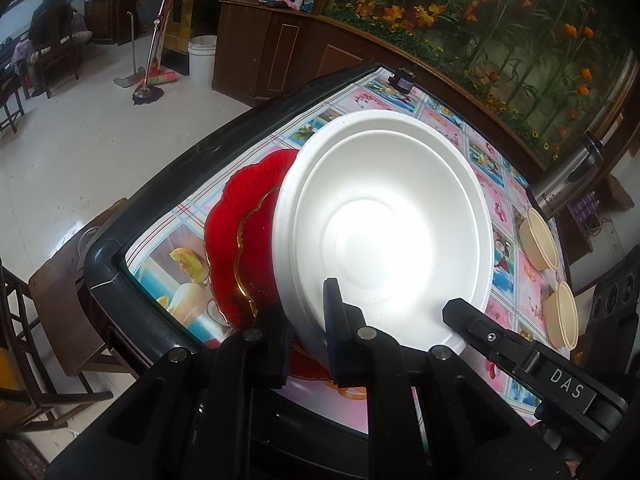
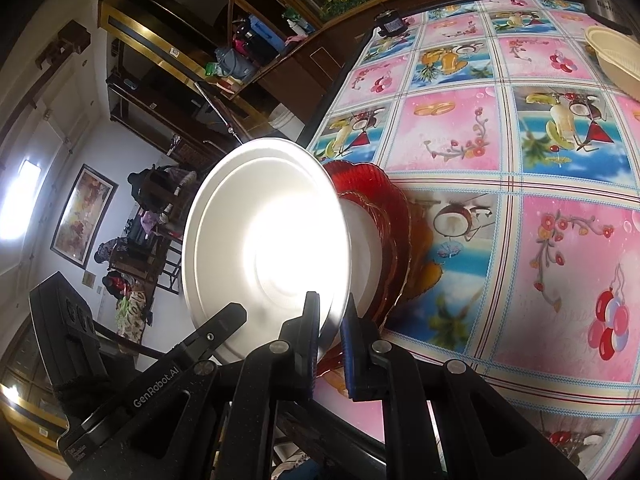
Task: Organize plates and bowls
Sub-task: 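Lower the white foam plate onto the plate stack and hold it there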
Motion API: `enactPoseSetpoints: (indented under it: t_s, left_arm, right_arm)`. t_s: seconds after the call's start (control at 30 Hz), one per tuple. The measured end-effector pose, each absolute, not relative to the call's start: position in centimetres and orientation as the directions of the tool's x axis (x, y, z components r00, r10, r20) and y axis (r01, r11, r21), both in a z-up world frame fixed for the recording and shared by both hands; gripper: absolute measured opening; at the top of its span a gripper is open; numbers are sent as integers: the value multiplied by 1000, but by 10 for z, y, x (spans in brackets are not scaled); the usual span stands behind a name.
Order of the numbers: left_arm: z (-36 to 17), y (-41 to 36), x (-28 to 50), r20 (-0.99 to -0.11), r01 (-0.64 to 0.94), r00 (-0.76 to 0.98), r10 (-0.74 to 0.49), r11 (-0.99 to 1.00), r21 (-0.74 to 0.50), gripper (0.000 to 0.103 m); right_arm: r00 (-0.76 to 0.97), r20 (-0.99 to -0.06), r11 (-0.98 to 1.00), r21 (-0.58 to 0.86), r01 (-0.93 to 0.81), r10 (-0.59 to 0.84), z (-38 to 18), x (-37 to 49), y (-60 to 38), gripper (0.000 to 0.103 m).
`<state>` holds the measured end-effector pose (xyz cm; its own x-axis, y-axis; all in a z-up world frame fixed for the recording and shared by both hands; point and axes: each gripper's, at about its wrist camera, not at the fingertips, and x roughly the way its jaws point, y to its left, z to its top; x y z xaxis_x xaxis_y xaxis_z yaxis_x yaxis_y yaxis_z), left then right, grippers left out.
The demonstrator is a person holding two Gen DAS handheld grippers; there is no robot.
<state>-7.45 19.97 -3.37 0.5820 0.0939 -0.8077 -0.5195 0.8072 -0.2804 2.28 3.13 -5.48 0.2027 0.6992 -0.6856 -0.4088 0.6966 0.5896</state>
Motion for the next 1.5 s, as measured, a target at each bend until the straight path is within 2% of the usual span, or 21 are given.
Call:
enactPoseSetpoints:
  t_s: [1.5]
  left_arm:
    - [-29, 191, -75, -792, -507, 592, 149, 833, -222, 13]
  right_arm:
    - [216, -688, 703, 576, -418, 693, -49, 20, 29, 10]
